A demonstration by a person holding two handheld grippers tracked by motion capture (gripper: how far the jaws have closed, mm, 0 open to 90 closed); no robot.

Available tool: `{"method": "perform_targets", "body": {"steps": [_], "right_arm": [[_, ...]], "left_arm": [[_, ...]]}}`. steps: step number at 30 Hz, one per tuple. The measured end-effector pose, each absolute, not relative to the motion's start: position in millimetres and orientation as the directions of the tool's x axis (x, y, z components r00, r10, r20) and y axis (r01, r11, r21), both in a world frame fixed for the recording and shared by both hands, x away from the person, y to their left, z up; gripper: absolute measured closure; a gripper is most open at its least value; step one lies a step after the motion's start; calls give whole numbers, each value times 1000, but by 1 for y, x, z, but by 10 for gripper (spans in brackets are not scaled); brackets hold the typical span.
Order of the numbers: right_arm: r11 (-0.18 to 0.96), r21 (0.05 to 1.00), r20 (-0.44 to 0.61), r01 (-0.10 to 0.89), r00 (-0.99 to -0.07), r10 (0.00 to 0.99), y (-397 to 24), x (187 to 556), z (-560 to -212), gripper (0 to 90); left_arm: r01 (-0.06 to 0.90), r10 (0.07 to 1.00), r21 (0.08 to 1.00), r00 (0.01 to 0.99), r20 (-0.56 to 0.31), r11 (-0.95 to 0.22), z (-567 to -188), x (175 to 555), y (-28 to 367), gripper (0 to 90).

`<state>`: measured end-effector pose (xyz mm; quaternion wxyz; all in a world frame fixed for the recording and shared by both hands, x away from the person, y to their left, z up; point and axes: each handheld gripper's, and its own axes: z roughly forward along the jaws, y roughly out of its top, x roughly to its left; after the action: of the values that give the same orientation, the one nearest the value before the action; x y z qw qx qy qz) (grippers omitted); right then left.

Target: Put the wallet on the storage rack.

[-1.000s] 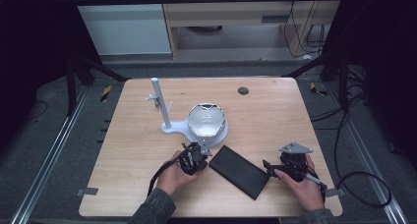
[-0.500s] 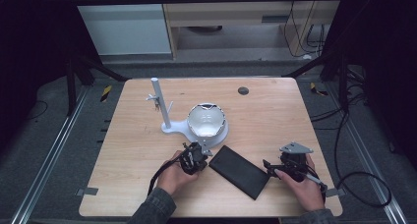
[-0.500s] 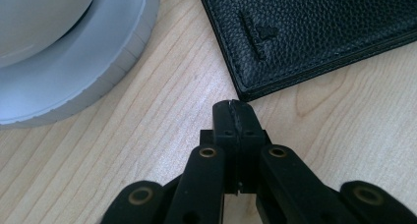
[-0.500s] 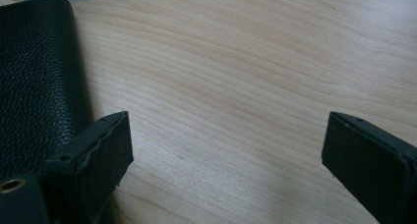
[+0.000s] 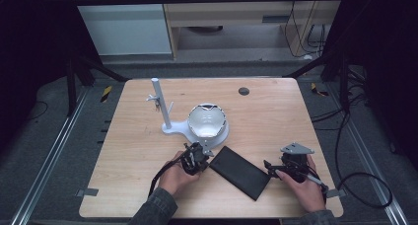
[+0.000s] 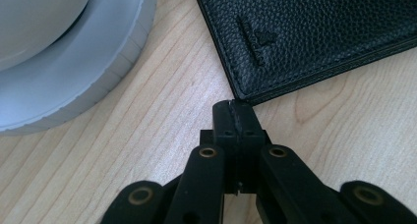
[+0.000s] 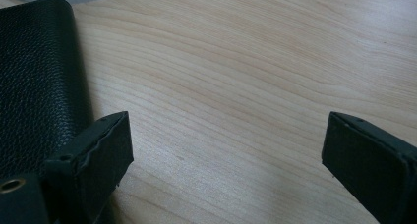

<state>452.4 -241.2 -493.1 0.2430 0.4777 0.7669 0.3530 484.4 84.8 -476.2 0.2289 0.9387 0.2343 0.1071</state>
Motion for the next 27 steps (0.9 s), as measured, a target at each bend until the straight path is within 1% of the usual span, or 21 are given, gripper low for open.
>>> {"method": "perform_targets", "body": {"steps": [5,13,15,22,27], "right_arm": [[291,774,-35,562,-421,906,-241,451,-492,55],[286,786,-31,547,-428,903,-240,447,-488,56],[295,793,-34,533,-444,895,-236,444,-486,56],[290,804,-8,518,-479,878,-226,438,-481,58],[291,804,3,519,-492,870,-221,437,-474,61]], "left_arm": [[383,482,486,871,93,-786,-476,485,86,900],[383,492,533,867,74,-755,-470,485,91,900],[390,496,555,867,48,-734,-467,485,92,900],[398,501,578,865,22,-712,-462,490,93,900],[391,496,578,868,26,-716,-457,492,91,900]]}}
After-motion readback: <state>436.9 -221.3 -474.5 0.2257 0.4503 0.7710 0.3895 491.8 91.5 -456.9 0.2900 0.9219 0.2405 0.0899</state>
